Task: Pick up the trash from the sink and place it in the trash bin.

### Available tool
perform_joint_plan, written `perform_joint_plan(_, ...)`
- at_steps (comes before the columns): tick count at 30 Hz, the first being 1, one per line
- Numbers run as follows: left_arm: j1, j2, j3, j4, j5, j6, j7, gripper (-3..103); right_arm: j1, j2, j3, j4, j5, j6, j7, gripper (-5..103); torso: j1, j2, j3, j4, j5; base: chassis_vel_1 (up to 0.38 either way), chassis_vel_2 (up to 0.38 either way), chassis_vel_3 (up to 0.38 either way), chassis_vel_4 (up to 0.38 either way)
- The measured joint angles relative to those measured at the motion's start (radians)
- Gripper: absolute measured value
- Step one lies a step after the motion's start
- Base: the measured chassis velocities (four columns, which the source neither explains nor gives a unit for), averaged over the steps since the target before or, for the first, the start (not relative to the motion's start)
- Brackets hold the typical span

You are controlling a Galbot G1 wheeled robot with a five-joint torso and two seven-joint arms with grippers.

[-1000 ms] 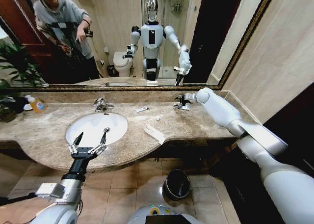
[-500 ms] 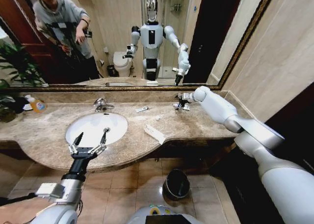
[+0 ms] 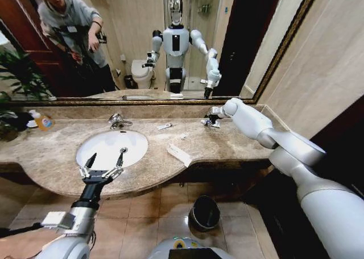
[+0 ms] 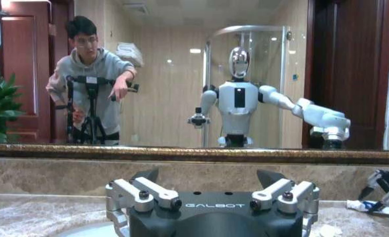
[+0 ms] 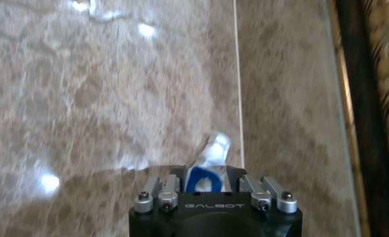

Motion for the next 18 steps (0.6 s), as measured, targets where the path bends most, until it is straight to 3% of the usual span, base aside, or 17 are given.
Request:
perform_joint_plan(8,0.0,0.0,0.0,0.0,0.0,0.0,0.0,100,-0.019,-0.001,0.021,-0.017,-0.013,-0.02,0.01,33,0.0,0.0,-0.001,-0.0002,-0.0006,0.0,0.0,0.0,0.0)
perform_joint_plan(11,0.0,0.0,0.0,0.0,0.0,0.0,0.0,100,-0.028,-0.001,0.027,-0.006,-0.019,-0.029,0.022,22,0.0,0.0,0.0,-0.0003,-0.0003,0.0,0.0,0.0,0.0)
perform_joint_plan(13,0.0,0.0,0.0,0.0,0.0,0.0,0.0,100,-0.029,-0.001,0.027,-0.002,-0.019,-0.03,0.022,22,0.0,0.0,0.0,-0.0002,-0.0001,0.0,0.0,0.0,0.0)
perform_joint_plan(14,0.0,0.0,0.0,0.0,0.0,0.0,0.0,100,-0.028,-0.004,0.026,0.006,-0.017,-0.034,0.022,14,0.0,0.0,0.0,-0.0001,0.0002,0.0,0.0,0.0,0.0)
perform_joint_plan(16,0.0,0.0,0.0,0.0,0.0,0.0,0.0,100,-0.028,-0.007,0.026,0.013,-0.015,-0.037,0.02,14,0.0,0.0,0.0,0.0,0.0003,0.0,0.0,0.0,0.0)
perform_joint_plan(18,0.0,0.0,0.0,0.0,0.0,0.0,0.0,100,-0.028,-0.017,0.029,0.031,-0.006,-0.043,0.018,7,0.0,0.0,0.0,0.0001,0.0003,0.0,0.0,0.0,0.0)
